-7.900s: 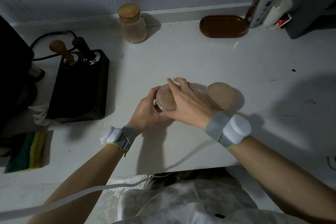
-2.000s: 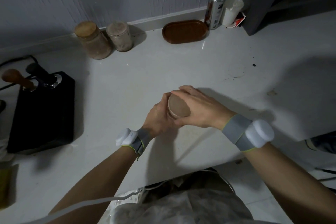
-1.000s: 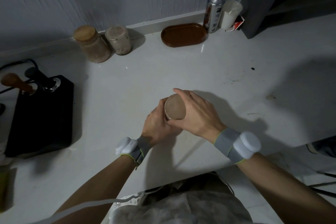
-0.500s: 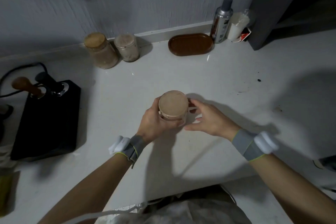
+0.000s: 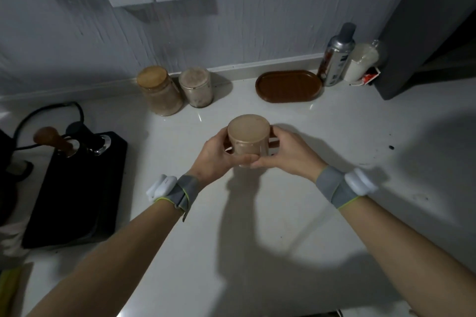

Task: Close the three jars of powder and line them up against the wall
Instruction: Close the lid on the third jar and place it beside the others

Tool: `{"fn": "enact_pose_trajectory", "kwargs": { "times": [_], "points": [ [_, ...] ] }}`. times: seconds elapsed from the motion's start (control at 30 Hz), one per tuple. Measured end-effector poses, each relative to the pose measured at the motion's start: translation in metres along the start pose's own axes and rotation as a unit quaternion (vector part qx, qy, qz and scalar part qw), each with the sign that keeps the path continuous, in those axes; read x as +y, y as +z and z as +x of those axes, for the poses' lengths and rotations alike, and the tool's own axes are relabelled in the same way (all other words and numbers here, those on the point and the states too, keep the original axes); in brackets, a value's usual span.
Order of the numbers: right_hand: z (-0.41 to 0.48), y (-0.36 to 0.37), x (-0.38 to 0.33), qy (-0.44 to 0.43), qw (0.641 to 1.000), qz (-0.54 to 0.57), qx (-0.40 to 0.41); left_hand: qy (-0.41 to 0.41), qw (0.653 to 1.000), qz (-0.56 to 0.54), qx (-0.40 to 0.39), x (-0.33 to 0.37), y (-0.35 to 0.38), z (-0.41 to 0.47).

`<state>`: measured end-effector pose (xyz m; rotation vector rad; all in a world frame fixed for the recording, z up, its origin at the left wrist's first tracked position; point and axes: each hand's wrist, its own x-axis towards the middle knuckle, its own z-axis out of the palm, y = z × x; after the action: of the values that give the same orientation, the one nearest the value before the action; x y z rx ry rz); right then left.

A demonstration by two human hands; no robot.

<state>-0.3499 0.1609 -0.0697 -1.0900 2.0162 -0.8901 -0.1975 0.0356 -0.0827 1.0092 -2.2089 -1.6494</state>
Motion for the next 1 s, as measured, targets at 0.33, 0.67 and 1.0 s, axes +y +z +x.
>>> {"fn": "enact_pose_trajectory", "kwargs": {
  "times": [0.33,0.67,1.0],
  "points": [
    [0.101,-0.02,-0.023,-0.017,0.997,-0.054,0.047,0.009,0.998,0.02,0.062,0.012,-0.03,0.089],
    [0.186,0.002,-0.006,0.007,0.995,-0.058,0.081,-0.022,0.996,-0.023,0.087,-0.014,-0.025,0.155],
    [0.213,0.006,-0.003,0.031,0.992,-0.06,0.104,-0.053,0.989,-0.055,0.124,-0.015,-0.024,0.186]
  ]
}}
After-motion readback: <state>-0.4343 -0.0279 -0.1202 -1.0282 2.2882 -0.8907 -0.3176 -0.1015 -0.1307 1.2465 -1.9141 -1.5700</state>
